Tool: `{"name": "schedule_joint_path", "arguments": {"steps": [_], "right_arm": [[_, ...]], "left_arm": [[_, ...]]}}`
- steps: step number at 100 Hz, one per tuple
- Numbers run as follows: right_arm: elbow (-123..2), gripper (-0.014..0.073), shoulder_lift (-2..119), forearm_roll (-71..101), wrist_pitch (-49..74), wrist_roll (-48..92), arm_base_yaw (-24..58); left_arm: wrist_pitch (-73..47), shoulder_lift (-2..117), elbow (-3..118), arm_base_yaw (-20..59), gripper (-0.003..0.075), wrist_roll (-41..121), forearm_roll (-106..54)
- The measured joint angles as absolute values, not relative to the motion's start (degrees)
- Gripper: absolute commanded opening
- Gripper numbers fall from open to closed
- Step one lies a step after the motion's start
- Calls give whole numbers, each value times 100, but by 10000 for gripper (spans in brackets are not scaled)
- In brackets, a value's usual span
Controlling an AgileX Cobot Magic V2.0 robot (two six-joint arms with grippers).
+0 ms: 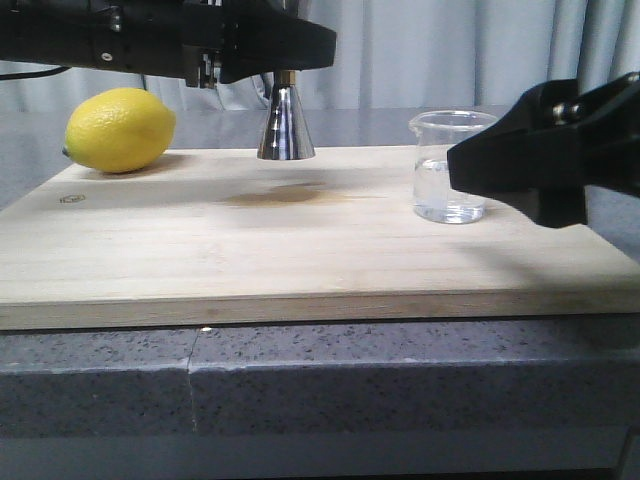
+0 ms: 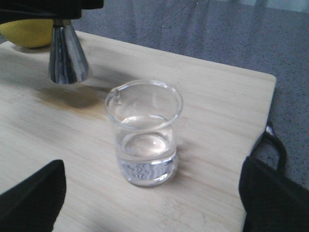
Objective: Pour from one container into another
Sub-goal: 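Reach the right gripper to the glass beaker and grasp it, then lift the beaker with the right gripper over the jigger cup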
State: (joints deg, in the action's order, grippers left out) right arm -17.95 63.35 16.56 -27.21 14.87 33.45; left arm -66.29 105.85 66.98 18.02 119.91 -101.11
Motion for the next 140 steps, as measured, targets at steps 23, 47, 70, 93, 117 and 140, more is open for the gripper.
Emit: {"name": "schedule_joint_path", "arguments": {"steps": [23,47,70,93,117,140], "right_arm": [[-1795,659,7134,1582,-3758,1487,3345],[-1795,659,7812,1268,-4611,1297,3345],[-1916,659,8300,1212,-5097,918,3345],[-2105,624,8570,1044,-5121,885,3349],[-2127,388,8577,1033,-5134,868,3349],[-2127,294,8577,1033,-5134,859,3349]], "left_arm": [[-6629,10585,6698,1802,220,11991,-10111],[-6629,10585,6698,1802,220,11991,-10111],[-6629,10585,6698,1802,220,11991,-10111],[-6629,10585,6698,1802,220,11991,-10111],[-6629,10585,6698,1802,220,11991,-10111],[-6629,10585,6698,1802,220,11991,-10111]]}}
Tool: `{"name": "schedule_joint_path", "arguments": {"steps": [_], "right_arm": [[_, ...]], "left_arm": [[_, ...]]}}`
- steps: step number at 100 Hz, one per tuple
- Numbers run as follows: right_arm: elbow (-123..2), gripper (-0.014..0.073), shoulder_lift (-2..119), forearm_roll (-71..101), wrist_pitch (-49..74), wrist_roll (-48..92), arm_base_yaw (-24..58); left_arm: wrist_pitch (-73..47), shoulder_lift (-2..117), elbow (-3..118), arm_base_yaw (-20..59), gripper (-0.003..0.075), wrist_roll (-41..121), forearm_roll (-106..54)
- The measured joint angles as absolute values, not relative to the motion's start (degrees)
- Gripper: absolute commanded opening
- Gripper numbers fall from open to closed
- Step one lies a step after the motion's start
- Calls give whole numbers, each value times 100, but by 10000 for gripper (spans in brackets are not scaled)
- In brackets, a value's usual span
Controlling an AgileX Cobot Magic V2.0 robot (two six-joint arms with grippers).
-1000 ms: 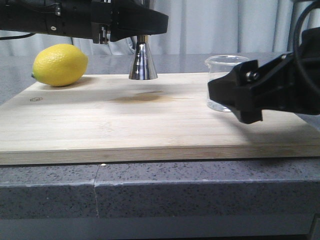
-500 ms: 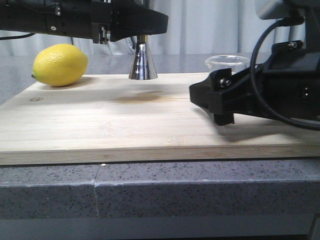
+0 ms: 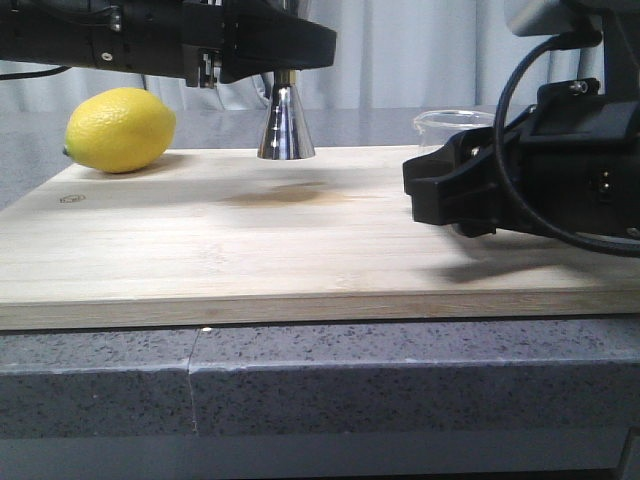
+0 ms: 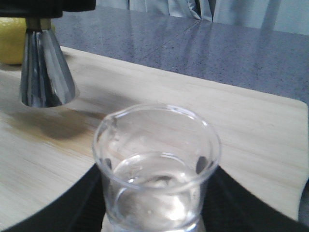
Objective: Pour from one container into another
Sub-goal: 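Lift the beaker with the right gripper over the jigger cup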
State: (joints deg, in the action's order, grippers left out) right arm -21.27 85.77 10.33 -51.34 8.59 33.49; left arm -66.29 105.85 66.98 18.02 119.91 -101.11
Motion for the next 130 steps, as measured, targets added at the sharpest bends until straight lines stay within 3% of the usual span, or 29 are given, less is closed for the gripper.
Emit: {"name": "schedule_joint_path", "arguments": {"steps": [34,59,82,130], "right_arm": [[-2347,294,8029,1195,-4334,859,3336],[-3591,294,7146,1223,-1982,943,2978],[-5260,294,7051,625,563,1095,2887],[-8160,294,8099,-474,3512,1935,3078]], "left_arm": [[-6629,10585,6698,1802,220,11991,-10111],[-6629,10585,6698,1802,220,11991,-10111],[-6629,10585,6698,1802,220,11991,-10111],[-6629,10585,6698,1802,220,11991,-10111]]}}
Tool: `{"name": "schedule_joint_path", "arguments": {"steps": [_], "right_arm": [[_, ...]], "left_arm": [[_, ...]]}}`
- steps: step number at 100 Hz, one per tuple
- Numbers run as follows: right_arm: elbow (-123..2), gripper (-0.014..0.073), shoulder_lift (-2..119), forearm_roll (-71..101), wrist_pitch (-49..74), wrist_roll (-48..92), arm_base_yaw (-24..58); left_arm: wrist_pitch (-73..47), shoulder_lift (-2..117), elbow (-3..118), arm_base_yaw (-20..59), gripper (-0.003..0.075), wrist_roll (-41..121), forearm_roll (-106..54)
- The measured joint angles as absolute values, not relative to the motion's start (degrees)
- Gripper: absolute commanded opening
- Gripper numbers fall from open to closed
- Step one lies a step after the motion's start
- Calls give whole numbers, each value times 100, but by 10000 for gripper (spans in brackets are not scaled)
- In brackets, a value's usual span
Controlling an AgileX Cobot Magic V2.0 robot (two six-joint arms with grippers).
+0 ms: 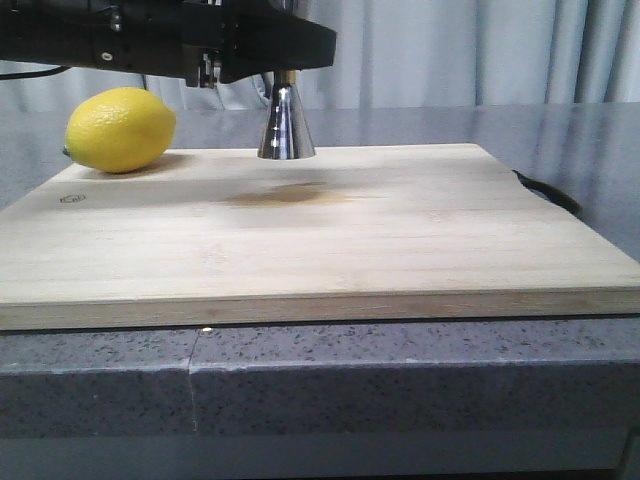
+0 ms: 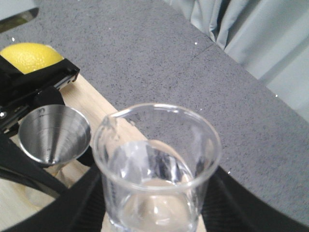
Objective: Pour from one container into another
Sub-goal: 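Lift the beaker with the right gripper over the jigger cup, then tilt the beaker with the right gripper, pouring liquid into the jigger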
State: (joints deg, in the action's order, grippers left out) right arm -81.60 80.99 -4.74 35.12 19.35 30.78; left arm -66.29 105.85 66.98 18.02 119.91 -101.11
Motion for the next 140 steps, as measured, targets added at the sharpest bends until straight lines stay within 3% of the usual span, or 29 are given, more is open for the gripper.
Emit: {"name": "schedule_joint_path", "arguments": {"steps": [48,140], "right_arm": [[-9672,294,9100,-1095,4941,3005,3495],[-9759,294,9149,-1177,5153,4577,3636]], "left_arm": [[-6629,10585,6698,1802,220,11991,-10111],[-6629,10585,6698,1802,220,11991,-10111]]}}
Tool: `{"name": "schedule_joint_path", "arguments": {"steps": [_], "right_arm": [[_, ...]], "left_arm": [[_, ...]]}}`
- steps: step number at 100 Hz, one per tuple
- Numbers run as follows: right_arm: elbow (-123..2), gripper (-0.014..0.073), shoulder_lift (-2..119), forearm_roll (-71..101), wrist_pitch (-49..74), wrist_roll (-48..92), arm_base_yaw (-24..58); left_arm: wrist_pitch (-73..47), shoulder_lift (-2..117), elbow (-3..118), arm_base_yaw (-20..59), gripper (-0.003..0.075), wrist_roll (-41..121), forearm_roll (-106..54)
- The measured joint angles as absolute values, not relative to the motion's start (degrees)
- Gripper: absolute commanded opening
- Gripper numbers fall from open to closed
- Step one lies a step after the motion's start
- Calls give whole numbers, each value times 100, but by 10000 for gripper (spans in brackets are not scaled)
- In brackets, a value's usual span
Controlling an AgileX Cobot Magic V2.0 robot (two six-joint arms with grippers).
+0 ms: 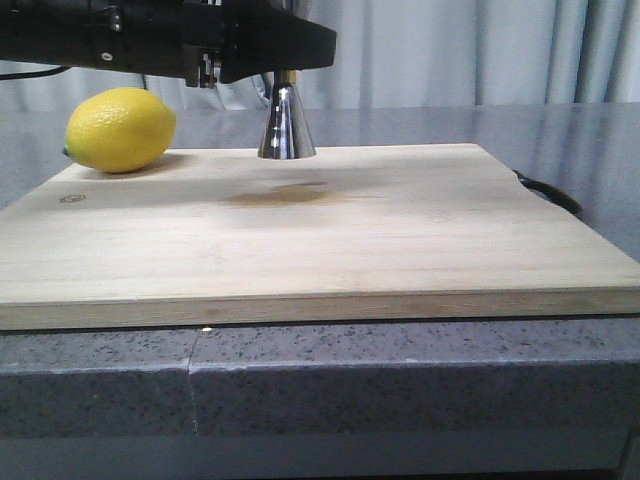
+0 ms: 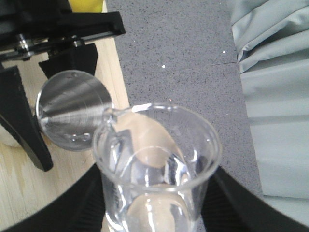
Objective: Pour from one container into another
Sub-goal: 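Tilt the beaker with the right gripper, pouring liquid into the jigger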
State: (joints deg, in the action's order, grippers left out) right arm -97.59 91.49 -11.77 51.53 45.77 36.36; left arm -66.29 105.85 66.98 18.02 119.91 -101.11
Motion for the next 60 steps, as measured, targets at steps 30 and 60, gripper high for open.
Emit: {"name": "schedule_joint_path", "arguments": {"steps": [30,60], "right_arm": [[-9759,294,9149,-1189,5156,5016,3636],[-9759,294,9149,-1305,5132,5213,3636]], "left_arm": [[-6629,10585,6698,1802,220,11991,-10111],[-6629,10585,6698,1802,220,11991,-10111]]}}
